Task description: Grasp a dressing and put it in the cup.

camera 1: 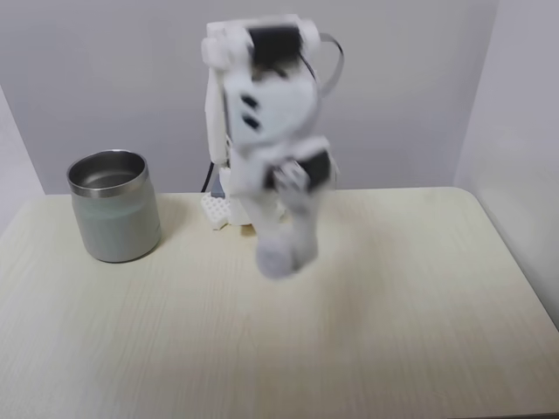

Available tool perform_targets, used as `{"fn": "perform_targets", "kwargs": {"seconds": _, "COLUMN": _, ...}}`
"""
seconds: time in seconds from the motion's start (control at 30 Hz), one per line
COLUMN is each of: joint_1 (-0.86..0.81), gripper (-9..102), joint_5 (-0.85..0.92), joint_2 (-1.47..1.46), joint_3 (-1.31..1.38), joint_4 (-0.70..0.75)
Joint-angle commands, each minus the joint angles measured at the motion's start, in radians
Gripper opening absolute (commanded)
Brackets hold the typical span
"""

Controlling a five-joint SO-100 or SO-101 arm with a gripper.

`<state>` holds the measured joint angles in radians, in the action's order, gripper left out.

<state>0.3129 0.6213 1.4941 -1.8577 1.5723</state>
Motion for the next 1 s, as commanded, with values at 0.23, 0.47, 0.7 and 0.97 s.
{"fn": "perform_targets", "kwargs": {"seconds": 0.23, "joint_1": -0.453, "gripper": 0, "joint_5": -0.396, "joint_2": -0.268, "joint_3": -0.152, "joint_4": 0.104}}
{"fn": "perform_targets", "kwargs": {"seconds": 0.47, "joint_1": -0.821, "gripper": 0, "joint_5": -0.469, "joint_2": -0.233, "joint_3": -0.212, "joint_4": 0.213}}
{"fn": "perform_targets", "kwargs": {"seconds": 0.7, "joint_1": -1.103, "gripper": 0, "joint_5": -0.423, "joint_2": -0.311, "joint_3": -0.037, "joint_4": 0.253}}
{"fn": "perform_targets", "kwargs": {"seconds": 0.97, "joint_1": -1.339, "gripper": 0, "joint_5": -0.224, "joint_2": -0.508, "joint_3": 0.304, "joint_4": 0.183}}
